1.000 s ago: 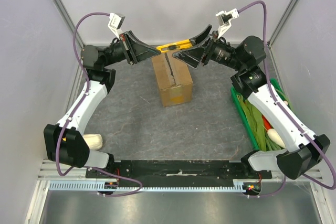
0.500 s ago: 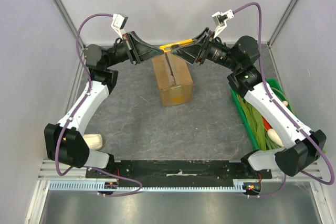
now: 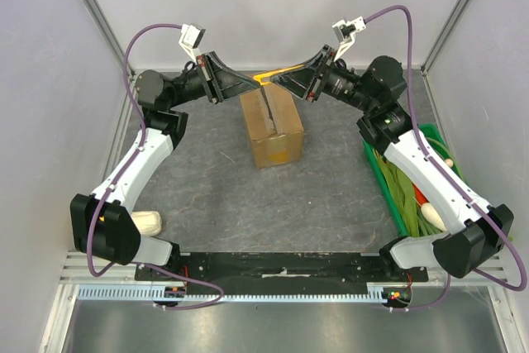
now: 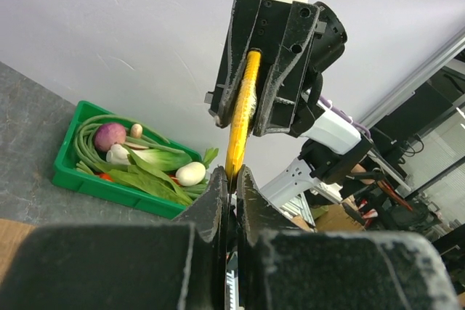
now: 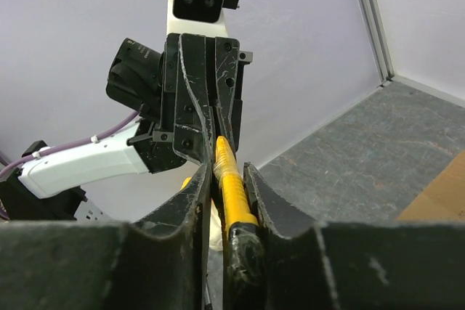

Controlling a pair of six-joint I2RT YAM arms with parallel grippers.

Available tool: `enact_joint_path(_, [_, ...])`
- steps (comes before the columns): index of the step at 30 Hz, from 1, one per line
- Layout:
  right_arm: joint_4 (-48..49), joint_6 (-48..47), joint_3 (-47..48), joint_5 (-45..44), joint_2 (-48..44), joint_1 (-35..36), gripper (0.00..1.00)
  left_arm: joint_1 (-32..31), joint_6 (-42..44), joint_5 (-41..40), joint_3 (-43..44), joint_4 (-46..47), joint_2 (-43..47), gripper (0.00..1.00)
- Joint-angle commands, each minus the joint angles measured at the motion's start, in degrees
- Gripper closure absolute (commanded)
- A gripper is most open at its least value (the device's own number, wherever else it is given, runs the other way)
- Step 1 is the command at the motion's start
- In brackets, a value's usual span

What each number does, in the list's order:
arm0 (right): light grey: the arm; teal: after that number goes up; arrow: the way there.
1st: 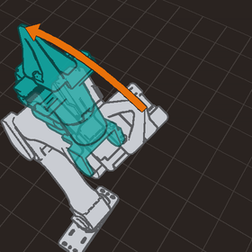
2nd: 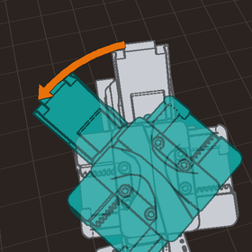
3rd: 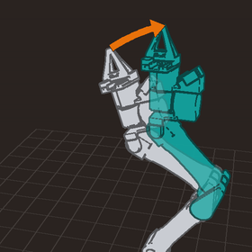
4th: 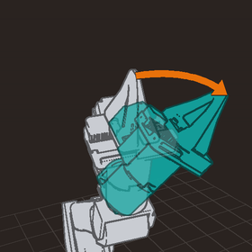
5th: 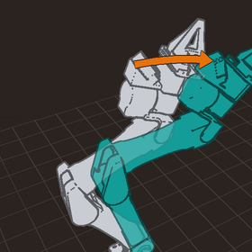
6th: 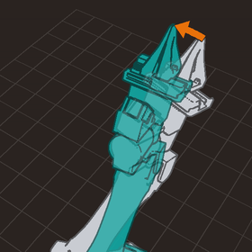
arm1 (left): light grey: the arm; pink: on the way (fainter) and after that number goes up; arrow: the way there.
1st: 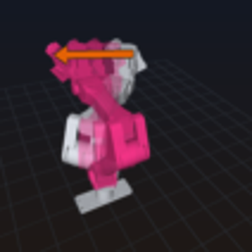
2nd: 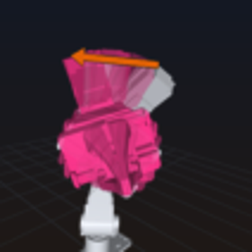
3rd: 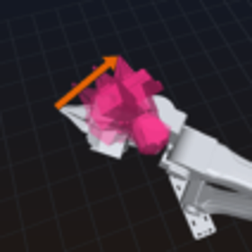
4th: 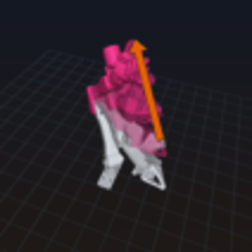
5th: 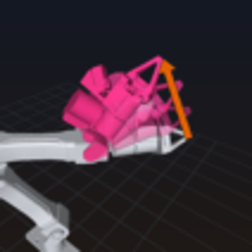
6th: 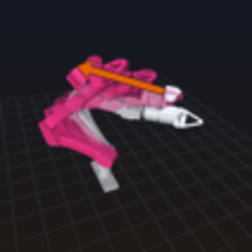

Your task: Unpack the express box

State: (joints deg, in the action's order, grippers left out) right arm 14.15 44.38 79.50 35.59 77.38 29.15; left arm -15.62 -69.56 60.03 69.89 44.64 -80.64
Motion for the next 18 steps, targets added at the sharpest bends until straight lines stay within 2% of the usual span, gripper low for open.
enact_joint_path(1, [0.8,-0.8,1.4,-0.8,-0.9,0.3,0.74,-0.3,2.4,-0.8,-0.1,0.1,0.2,0.98])
enact_joint_path(5, [0.2,-1.0,1.4,-0.8,-0.8,0.3,0.89,-0.3,2.4,-0.3,-0.1,-0.3,0.0,0.98])
enact_joint_path(6, [-0.1,-1.0,1.5,-1.0,-0.8,0.3,0.99,-0.3,2.5,-0.2,0.1,-0.4,0.0,0.98])
enact_joint_path(7, [-0.4,-1.0,1.5,-1.1,-0.7,0.3,1.00,-0.2,2.7,0.1,0.2,-0.9,-0.1,0.98])
enact_joint_path(8, [-0.9,-1.2,1.5,-1.4,-0.7,0.3,1.00,-0.2,2.8,0.2,0.2,-1.0,0.0,0.94])
enact_joint_path(10, [-2.2,-2.1,1.7,-2.2,-0.9,0.3,1.00,-0.2,3.4,0.4,0.2,-1.4,0.1,0.82])
enact_joint_path(11, [-2.8,-2.6,1.8,-2.7,-1.1,0.3,1.00,-0.1,3.9,0.5,0.1,-2.3,0.2,0.66])
enact_joint_path(13, [-5.4,-4.5,2.1,-4.8,-1.4,0.3,1.00,0.7,4.6,0.5,-1.5,-1.4,0.8,0.49])
enact_joint_path(14, [-6.1,-5.1,2.1,-5.8,-1.9,0.3,1.00,1.0,4.7,0.4,-2.5,1.8,1.0,0.37])
enact_joint_path(17, [-9.1,-7.3,2.1,-9.5,-3.0,0.3,1.00,3.6,7.9,-1.4,-6.3,0.6,2.1,0.22])
enact_joint_path(18, [-10.6,-8.0,2.3,-10.4,-3.2,0.4,1.00,5.2,10.3,-1.6,-7.2,-0.5,2.2,0.20])
